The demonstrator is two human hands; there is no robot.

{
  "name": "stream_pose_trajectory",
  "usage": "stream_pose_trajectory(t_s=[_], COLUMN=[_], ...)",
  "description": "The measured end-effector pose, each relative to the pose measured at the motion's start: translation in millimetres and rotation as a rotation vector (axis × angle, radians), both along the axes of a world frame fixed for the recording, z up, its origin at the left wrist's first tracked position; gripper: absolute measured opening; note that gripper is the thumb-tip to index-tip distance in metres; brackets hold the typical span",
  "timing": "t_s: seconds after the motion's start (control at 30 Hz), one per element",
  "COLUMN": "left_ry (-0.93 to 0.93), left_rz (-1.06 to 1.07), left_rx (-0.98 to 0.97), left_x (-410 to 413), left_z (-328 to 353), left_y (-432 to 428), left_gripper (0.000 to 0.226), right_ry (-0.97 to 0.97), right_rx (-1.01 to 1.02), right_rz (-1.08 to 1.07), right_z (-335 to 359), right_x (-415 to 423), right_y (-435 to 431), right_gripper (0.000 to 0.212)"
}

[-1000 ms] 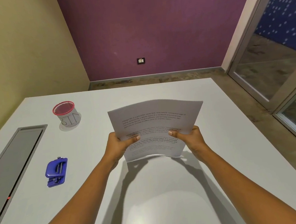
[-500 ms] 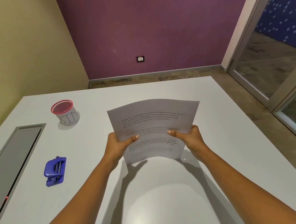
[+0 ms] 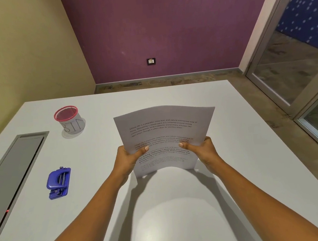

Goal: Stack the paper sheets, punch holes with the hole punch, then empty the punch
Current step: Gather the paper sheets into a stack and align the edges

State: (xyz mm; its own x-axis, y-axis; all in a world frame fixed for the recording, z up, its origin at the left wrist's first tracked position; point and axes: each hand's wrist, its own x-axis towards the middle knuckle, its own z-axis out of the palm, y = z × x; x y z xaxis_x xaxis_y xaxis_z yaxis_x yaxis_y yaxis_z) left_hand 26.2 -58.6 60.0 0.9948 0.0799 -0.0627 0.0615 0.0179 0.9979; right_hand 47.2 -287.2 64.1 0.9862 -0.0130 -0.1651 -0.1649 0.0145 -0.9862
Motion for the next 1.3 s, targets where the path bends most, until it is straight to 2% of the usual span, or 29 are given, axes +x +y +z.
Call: stream_pose_trajectory(t_s=[0.37, 0.53, 0.73, 0.87, 1.03, 1.3], left_ry=[-0.007, -0.04, -0.093, -0.029, 0.024, -0.055], left_rz=[0.067, 0.156, 0.224, 0.265, 0.298, 0.277], left_rx=[-0.094, -0.288, -0.532, -0.693, -0.739, -0.778], left_x=[2, 6, 5, 4, 4, 0], left_z=[3, 13, 20, 21, 22, 15], left_y=[2, 9, 7, -8, -21, 13], left_gripper=[0.023, 0.026, 0.027, 0.027, 0.017, 0.034], right_ry=[0.018, 0.019, 0.068, 0.066, 0.038, -0.021], right_rx=[-0.04, -0.012, 0.207, 0.276, 0.33, 0.298], right_rz=[0.06, 0.053, 0.002, 0.059, 0.039, -0.038], right_z=[-14, -20, -21, -20, -17, -13], right_x=[-1, -6, -7, -9, -6, -3], right_y=[-14, -34, -45, -25, -5, -32], right_gripper=[0.02, 0.018, 0.011, 0.015, 0.017, 0.018])
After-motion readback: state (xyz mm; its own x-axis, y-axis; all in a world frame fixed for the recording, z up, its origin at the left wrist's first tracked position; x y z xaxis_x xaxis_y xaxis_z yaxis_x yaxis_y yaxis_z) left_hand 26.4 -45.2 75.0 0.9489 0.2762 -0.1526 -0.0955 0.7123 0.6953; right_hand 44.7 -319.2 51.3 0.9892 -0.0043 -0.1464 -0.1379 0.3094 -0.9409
